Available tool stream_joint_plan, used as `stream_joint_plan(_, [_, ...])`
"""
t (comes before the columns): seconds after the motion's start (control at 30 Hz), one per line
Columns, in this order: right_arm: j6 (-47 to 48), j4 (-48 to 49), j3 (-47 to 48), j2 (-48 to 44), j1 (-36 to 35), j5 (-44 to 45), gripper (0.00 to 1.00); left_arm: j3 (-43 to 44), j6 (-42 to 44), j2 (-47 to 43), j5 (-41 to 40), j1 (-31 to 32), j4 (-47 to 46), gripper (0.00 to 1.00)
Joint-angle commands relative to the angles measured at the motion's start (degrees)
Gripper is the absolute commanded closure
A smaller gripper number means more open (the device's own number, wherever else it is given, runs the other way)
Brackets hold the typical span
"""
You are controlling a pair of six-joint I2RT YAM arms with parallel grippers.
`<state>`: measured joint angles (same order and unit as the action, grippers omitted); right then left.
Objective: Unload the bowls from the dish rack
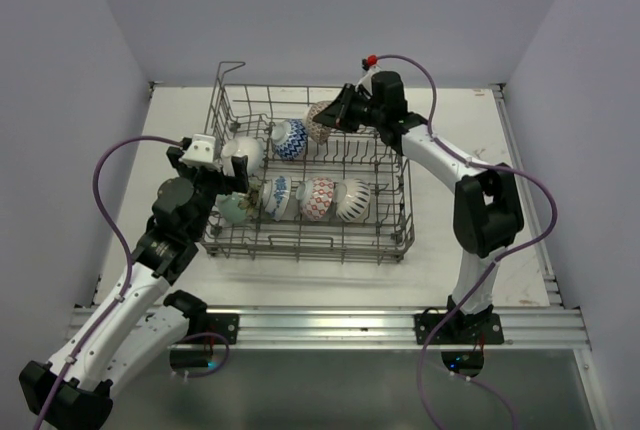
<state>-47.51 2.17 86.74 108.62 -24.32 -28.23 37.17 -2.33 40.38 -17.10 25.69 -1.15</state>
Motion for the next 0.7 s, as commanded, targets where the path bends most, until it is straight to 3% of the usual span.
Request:
stream_joint_plan(0.0, [-0.9,1.5,3.1,-2.4,-0.2,-3.2,0.98,1.9,0.0,0.0,0.2,0.5,-1.7,0.0])
stream_joint_plan(0.23, [1.0,-2.0,10.3,-4.6,-0.2,-3.7,1.0,1.9,0.0,-0.1,0.1,0.5,-1.7,0.0])
stream_joint_plan(0.43, [4.5,-5.2,10.8,-8.9,0.1,-3.2,1.0,1.9,0.3,-0.5,-0.3,0.5,-1.7,0.0])
stream_joint_plan(0.57, [9.7,-13.4,11.3,-13.4,2.2,1.5,1.0,1.9,0.4,-0.6,-0.3,0.4,-1.7,0.0])
stream_joint_plan(0.67, [13.4,-18.1,10.1,-18.3,5.7,10.3,1.0,1.9,0.4,-0.7,-0.3,0.5,-1.7,0.0])
